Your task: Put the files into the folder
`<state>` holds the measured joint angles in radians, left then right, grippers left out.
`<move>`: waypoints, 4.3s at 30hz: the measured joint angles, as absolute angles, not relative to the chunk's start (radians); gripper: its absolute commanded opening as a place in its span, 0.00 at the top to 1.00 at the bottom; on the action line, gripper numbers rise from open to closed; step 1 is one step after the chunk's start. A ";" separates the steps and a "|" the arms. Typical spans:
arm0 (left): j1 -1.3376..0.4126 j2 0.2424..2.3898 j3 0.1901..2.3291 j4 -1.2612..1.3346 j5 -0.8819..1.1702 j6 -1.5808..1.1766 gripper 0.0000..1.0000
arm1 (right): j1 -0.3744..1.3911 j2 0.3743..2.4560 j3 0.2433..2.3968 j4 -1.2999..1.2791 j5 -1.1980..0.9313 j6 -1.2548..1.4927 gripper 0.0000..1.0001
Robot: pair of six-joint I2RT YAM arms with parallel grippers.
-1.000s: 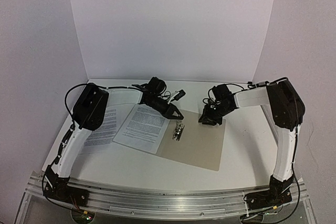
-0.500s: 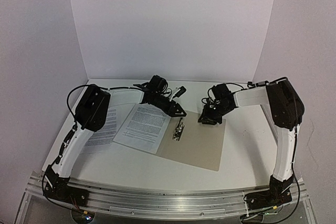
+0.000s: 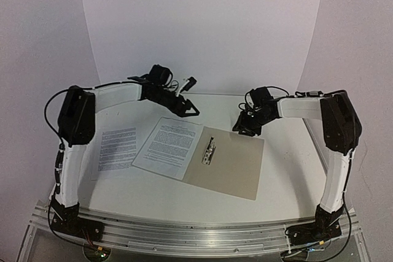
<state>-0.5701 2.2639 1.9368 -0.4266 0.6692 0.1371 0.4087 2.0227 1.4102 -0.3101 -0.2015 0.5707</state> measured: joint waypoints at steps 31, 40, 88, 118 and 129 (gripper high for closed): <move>-0.364 2.057 1.390 -0.503 0.342 -0.070 0.22 | 0.625 1.687 0.920 -0.542 0.056 0.949 0.40; -0.406 2.048 1.371 -0.473 0.363 -0.079 0.22 | 0.530 1.687 0.921 -0.542 0.091 0.882 0.40; 0.184 1.710 1.106 -0.605 0.233 -0.201 0.03 | 1.010 2.667 2.362 -0.261 -0.081 0.816 0.24; 0.163 1.747 0.919 -0.367 0.506 -0.186 0.56 | 1.022 2.832 2.434 -0.022 -0.088 0.998 0.25; 0.161 1.732 0.901 -0.396 0.508 -0.181 1.00 | 1.022 2.832 2.425 -0.002 -0.098 1.002 0.25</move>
